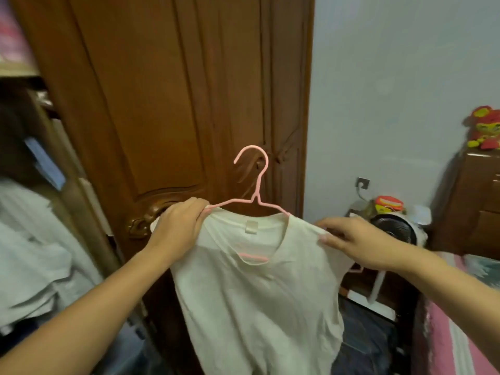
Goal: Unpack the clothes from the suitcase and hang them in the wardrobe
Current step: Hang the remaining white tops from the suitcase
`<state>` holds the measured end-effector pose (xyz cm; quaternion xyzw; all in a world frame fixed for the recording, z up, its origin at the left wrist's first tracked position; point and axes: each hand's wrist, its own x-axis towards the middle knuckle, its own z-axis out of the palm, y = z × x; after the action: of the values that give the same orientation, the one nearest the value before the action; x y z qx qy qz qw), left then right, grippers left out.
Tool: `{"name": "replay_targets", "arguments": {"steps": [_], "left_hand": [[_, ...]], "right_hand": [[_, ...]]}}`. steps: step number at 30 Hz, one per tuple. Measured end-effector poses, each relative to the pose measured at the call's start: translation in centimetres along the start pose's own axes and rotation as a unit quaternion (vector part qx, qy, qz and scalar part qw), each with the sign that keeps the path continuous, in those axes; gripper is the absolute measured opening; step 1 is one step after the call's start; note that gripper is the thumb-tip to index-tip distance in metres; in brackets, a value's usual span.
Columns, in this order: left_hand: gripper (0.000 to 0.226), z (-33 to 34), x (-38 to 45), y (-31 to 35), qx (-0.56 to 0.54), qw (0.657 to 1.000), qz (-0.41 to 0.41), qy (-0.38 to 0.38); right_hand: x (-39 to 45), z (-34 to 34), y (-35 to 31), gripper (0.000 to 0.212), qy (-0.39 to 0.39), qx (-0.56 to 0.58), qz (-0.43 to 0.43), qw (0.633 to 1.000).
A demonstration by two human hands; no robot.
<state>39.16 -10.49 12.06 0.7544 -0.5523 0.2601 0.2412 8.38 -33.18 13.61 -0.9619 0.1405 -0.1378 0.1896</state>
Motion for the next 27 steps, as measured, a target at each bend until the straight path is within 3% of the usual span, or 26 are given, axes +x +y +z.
{"name": "replay_targets", "arguments": {"steps": [3,6,9,11,14,16,18,23,27], "left_hand": [[0.031,-1.6,-1.7,-5.0,0.042,0.997,-0.071,-0.004],[0.035,-3.9,-3.4,-10.4,0.074,0.986,-0.150,-0.009],[0.039,-6.4,-4.4,-15.4,0.086,0.971,-0.217,-0.045],[0.045,-8.8,-5.4,-19.6,0.180,0.954,-0.236,-0.037],[0.045,-13.7,-7.7,-25.7,0.318,0.893,-0.308,-0.080],[0.052,-16.7,-9.4,-29.1,0.353,0.849,-0.371,-0.132],[0.061,-18.9,-10.4,-31.8,0.350,0.828,-0.416,-0.139],[0.070,-22.0,-10.1,-35.4,0.231,0.857,-0.453,-0.088],[0.072,-23.0,-9.7,-36.5,0.197,0.867,-0.456,-0.030]], "right_hand": [[2.7,2.0,-3.5,0.023,-0.022,0.131,-0.035,0.991],[6.5,4.5,-8.4,0.010,-0.054,0.234,-0.039,0.970],[10.4,7.3,-13.2,0.022,0.030,0.171,-0.064,0.983],[12.7,9.2,-16.2,0.025,0.049,0.084,-0.094,0.991],[16.2,11.3,-20.8,0.022,0.052,0.000,-0.097,0.994],[18.9,12.0,-24.4,0.018,0.078,-0.021,-0.108,0.991],[22.1,12.4,-28.1,0.017,0.115,-0.021,-0.127,0.985],[30.7,14.6,-36.8,0.007,0.166,-0.012,-0.171,0.971],[36.0,18.1,-41.6,0.021,0.159,0.087,-0.168,0.969]]}}
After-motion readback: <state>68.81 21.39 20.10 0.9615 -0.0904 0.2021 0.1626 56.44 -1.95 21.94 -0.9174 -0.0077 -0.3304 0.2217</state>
